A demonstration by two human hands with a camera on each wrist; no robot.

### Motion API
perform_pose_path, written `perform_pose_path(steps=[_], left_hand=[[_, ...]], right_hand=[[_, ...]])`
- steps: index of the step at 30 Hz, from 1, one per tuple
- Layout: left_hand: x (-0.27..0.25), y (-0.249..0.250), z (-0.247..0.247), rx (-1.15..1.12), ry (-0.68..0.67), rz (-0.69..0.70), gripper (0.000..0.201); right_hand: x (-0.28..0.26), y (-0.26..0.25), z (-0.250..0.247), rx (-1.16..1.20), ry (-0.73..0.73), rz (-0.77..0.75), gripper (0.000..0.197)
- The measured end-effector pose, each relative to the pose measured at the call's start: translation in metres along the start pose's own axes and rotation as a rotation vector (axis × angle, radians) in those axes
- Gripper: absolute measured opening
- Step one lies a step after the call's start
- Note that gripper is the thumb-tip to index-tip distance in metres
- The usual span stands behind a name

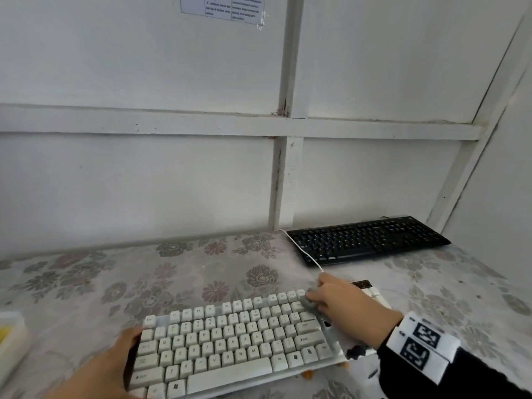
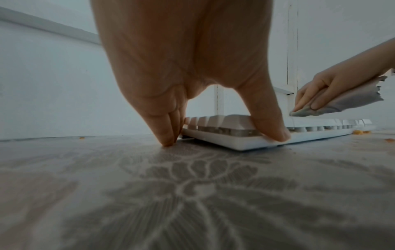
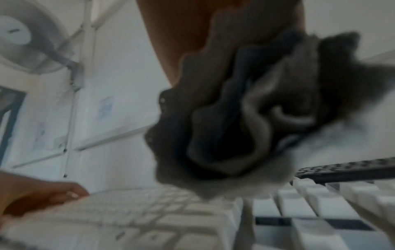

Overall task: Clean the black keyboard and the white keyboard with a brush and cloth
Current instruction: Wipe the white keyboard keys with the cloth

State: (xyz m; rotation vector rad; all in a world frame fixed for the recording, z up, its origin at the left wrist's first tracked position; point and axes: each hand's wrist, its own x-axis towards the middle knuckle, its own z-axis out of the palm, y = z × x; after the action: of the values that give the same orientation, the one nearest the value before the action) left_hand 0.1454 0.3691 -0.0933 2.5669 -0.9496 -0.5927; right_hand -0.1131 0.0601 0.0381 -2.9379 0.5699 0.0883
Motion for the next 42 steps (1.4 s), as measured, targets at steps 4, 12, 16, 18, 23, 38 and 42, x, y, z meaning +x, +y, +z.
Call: perform_pose_path(steps=[4, 12, 16, 18, 23, 38, 42], left_hand=[[-0.009, 0.011, -0.006, -0.010, -0.001, 0.024, 0.122], [-0.039, 0.045, -0.025, -0.094, -0.042, 0.043, 0.123], [-0.057, 0.069, -0.044, -0.145, -0.101, 0.027, 0.129], [-0.061, 0.075, -0.049, -0.165, -0.116, 0.020, 0.137], [-0.066, 0.077, -0.051, -0.161, -0.103, 0.017, 0.144], [-0.074, 0.088, -0.051, -0.175, -0.122, 0.007, 0.116], [-0.073, 0.084, -0.051, -0.158, -0.121, 0.000, 0.132]], right_hand=[[-0.009, 0.016, 0.006, -0.076, 0.048, 0.085, 0.015], [-0.020, 0.072, 0.002, -0.120, 0.149, 0.334, 0.034], [-0.018, 0.075, -0.008, -0.097, 0.121, 0.401, 0.041], [-0.016, 0.066, -0.011, -0.083, 0.138, 0.355, 0.037], [-0.010, 0.022, -0.002, 0.039, -0.010, 0.043, 0.035], [-0.025, 0.071, -0.013, -0.021, 0.120, 0.416, 0.043], [-0.002, -0.009, -0.011, 0.054, 0.097, 0.078, 0.022]])
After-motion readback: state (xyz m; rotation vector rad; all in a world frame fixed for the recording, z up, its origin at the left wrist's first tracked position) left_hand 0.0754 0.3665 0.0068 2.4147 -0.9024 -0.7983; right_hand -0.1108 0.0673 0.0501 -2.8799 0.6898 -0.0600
